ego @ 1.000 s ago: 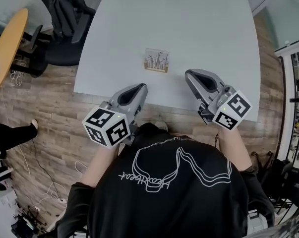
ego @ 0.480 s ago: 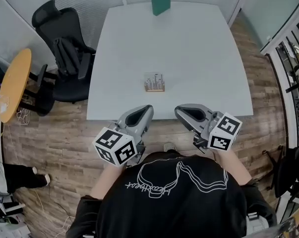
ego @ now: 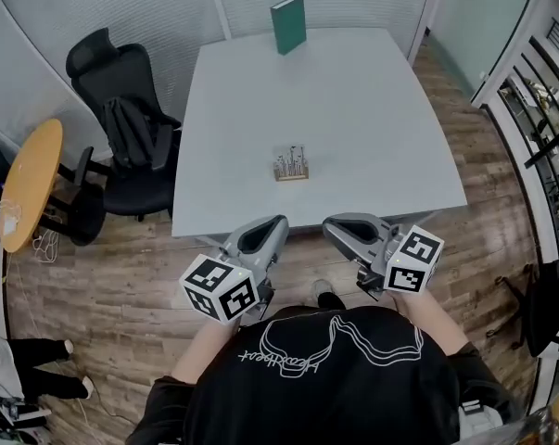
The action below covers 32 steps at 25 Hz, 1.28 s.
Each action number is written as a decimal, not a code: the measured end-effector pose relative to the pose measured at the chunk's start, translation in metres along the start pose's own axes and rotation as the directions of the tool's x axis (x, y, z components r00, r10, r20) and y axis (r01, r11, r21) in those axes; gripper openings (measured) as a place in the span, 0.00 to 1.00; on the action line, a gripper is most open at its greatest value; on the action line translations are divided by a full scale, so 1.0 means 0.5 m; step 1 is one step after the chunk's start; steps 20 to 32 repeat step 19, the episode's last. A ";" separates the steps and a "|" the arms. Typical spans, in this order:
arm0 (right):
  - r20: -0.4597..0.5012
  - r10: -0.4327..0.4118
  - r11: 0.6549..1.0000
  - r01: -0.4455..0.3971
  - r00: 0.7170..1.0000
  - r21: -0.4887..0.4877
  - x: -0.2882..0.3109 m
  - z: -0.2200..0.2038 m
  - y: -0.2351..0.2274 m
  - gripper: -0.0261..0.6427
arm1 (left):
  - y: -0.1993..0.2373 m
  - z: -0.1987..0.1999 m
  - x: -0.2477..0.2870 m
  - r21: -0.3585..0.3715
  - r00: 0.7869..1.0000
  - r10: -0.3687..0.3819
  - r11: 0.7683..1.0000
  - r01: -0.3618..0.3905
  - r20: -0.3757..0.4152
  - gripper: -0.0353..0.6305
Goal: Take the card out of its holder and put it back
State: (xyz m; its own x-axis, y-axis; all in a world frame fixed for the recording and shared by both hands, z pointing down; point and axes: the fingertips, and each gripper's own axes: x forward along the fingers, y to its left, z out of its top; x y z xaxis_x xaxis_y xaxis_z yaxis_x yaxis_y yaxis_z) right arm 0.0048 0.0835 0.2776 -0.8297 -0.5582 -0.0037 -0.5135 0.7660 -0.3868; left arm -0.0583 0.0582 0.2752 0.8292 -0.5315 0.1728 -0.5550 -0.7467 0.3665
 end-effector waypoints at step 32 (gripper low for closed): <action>0.014 -0.030 0.999 0.031 0.999 -0.036 -0.010 -0.002 0.041 0.05 | -0.023 -0.001 -0.045 0.018 1.000 -0.017 1.000 0.016 0.021 0.07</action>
